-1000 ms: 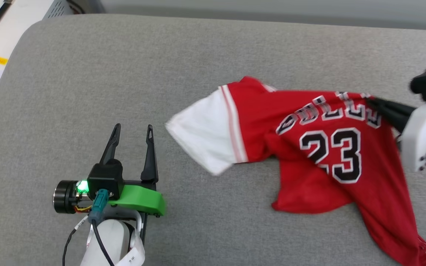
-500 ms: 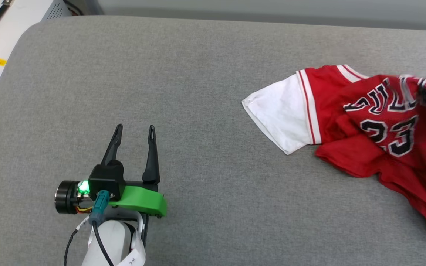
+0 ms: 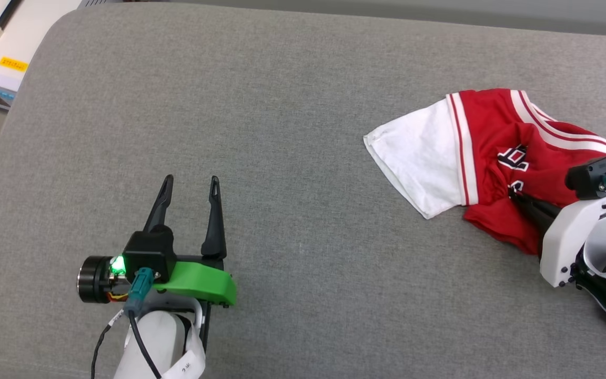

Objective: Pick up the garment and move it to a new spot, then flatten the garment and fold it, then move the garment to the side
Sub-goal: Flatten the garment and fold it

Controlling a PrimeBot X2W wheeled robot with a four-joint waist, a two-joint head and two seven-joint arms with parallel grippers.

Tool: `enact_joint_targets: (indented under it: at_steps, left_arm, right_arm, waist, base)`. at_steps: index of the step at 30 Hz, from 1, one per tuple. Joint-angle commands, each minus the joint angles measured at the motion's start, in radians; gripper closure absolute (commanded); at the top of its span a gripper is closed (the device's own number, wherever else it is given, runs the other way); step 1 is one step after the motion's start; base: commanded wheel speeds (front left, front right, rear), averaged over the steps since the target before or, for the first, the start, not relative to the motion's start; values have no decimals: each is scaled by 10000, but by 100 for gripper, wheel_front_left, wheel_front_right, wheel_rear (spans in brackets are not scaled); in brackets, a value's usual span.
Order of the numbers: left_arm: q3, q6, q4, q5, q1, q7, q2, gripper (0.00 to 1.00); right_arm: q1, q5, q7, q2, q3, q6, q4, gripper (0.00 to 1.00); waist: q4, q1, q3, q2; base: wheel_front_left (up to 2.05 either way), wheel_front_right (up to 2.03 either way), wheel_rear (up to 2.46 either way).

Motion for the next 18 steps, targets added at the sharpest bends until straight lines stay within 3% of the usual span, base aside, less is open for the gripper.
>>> enact_joint_targets:
  at_steps: [1,10,18]
  left_arm:
    - [73,38,34,24,-56,-57,-40,0]
    - [553,-460,151,30,-682,-57,395,0]
    - [147,-1377,1445,-130,-2968,252,1236,0]
  right_arm:
    - [-34,-33,-357,95,-34,-7,81,0]
    - [1044,-1105,-2977,347,-1520,-7,-955,0]
    - [2543,-3155,-4065,1990,-3860,-7,-2626,0]
  waist:
    - [-172,0,-188,0]
    - [-938,0,-702,0]
    - [-1605,0,-663,0]
  base:
    - [0,0,0]
    - [0,0,0]
    - [0,0,0]
